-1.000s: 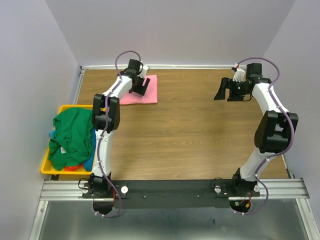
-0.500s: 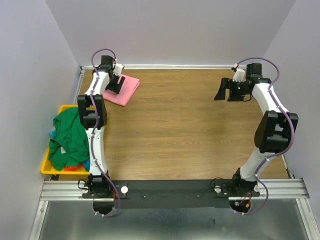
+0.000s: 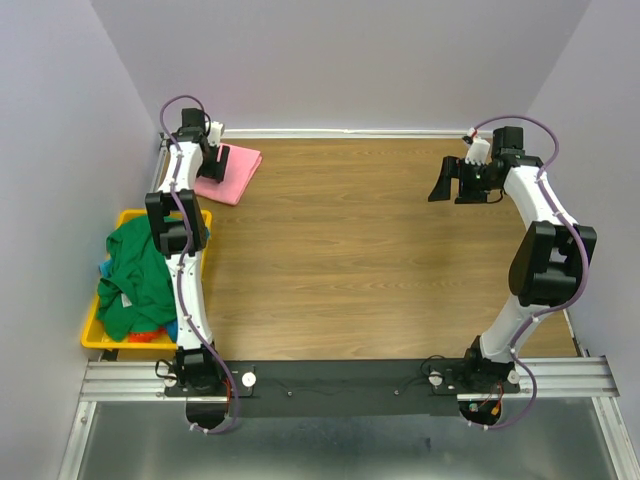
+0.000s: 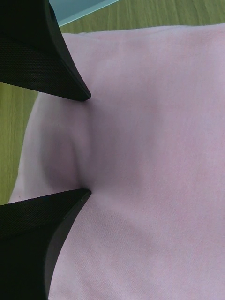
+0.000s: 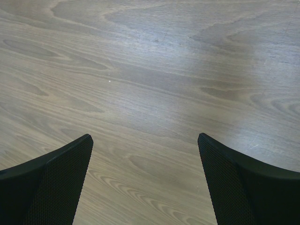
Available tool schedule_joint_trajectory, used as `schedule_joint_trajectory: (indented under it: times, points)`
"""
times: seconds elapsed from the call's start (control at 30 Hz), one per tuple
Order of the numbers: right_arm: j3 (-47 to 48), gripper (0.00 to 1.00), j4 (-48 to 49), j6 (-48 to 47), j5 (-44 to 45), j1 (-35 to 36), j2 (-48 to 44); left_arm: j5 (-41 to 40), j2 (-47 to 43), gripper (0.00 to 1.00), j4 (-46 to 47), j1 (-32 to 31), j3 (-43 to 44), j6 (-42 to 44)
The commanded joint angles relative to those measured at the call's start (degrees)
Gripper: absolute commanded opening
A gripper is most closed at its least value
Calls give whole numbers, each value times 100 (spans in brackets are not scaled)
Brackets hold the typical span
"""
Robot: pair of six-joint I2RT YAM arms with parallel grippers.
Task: Fold and stack the t-shirts
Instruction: Put the neatly folded tshirt into the corner of the board with the left arm
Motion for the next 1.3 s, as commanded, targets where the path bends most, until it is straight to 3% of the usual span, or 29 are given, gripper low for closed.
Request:
schedule_joint_trajectory:
  times: [0.0,0.23,0.43,0.63,0.77,0.97,1.07,1.27]
  points:
    - [-8,100,-126,-69,64,-60,6,373,109,84,-37,16,-28,-426]
    - [-140,100,-126,-96,29,-60,-91,930,-1033,86,1124,-28,-538,-611]
    - [-158,100,-126,-69,-50,-60,-109,1035,-1429,86,816,-81,-405,-550]
    - [-246,100,-126,-104,-6,-68,-214,886,-1843,83,150,-257,-1003,319]
    - [-299,100,-126,-113,38,-68,-293,929,-1948,72,-519,-257,-1388,663]
    - [-351,100,-126,-131,99,-68,-311,1123,-2607,57,-520,-380,-2784,690]
    - [-360,100,-126,-148,135,-68,-311,1141,-2783,55,-397,-468,-3296,602]
    - [-369,100,-126,-175,152,-68,-293,1167,-2617,52,-186,-573,-3499,400]
